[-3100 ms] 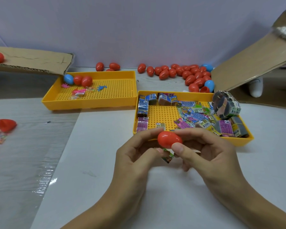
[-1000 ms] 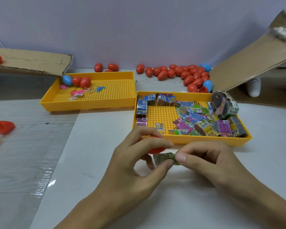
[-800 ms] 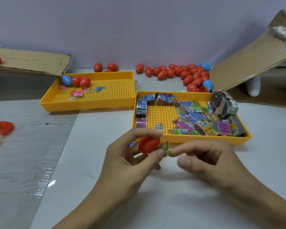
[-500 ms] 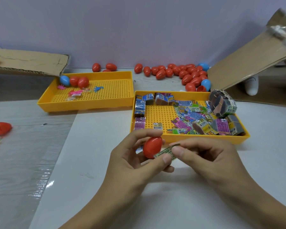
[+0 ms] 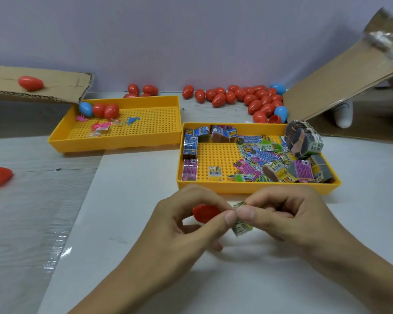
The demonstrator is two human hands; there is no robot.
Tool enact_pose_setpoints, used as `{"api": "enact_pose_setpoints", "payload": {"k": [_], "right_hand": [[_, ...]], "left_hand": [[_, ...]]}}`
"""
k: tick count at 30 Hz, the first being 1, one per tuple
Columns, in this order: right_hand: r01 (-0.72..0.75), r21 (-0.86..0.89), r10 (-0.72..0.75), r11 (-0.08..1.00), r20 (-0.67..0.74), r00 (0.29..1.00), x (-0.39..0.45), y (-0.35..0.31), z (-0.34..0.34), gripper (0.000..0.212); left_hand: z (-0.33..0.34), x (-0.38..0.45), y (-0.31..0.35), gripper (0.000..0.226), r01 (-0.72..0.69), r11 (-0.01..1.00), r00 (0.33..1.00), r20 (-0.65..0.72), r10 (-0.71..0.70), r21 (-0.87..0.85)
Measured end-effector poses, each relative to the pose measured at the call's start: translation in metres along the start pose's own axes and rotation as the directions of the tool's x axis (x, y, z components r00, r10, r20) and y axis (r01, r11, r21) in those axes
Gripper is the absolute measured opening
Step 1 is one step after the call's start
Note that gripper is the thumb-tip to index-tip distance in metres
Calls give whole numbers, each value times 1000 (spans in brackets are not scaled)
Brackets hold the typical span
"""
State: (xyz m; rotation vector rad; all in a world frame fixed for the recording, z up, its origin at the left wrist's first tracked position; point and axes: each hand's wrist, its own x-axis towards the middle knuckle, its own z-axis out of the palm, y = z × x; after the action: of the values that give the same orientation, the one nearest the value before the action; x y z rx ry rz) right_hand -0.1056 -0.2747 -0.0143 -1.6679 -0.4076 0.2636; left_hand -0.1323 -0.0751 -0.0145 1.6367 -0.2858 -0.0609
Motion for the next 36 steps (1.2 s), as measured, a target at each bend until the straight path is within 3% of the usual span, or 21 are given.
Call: {"api": "enact_pose_setpoints", "payload": {"k": [3, 6, 13, 16, 20, 23, 26, 31, 36], "right_hand": [[-11, 45, 10, 999, 15, 1000, -1, 0, -1, 50], [39, 41, -40, 998, 37, 999, -2, -1, -1, 44], [41, 2, -41, 999, -50, 998, -1, -1, -2, 42], [66, -27, -68, 997, -96, 993, -1, -4, 0, 23], [147, -109, -160, 983, -120, 980, -2, -5, 6, 15], [216, -87, -229, 972, -189, 955, -4, -2, 10, 28], [269, -117, -288, 956, -193, 938, -6, -1, 14, 34], [239, -132, -266, 962, -256, 929, -4, 0, 12, 21], [269, -241, -327, 933, -252, 911, -3, 1, 12, 16]], "left_hand": [[0, 0, 0, 23, 109, 984, 994, -7, -111, -138], [1, -1, 2, 27, 218, 933, 975, 13, -224, -285], [-2, 1, 5, 16, 245, 838, 970, 119, -214, -488], [-1, 0, 6, 14, 221, 873, 974, 138, -177, -436], [3, -2, 4, 16, 154, 954, 987, 89, -136, -257], [5, -3, 4, 17, 99, 984, 994, 68, -90, -146], [4, -3, 3, 18, 96, 981, 994, 74, -84, -168], [0, -1, 2, 16, 22, 982, 1000, 16, -19, -190], [1, -1, 2, 37, 3, 986, 999, -49, -11, -165]]}}
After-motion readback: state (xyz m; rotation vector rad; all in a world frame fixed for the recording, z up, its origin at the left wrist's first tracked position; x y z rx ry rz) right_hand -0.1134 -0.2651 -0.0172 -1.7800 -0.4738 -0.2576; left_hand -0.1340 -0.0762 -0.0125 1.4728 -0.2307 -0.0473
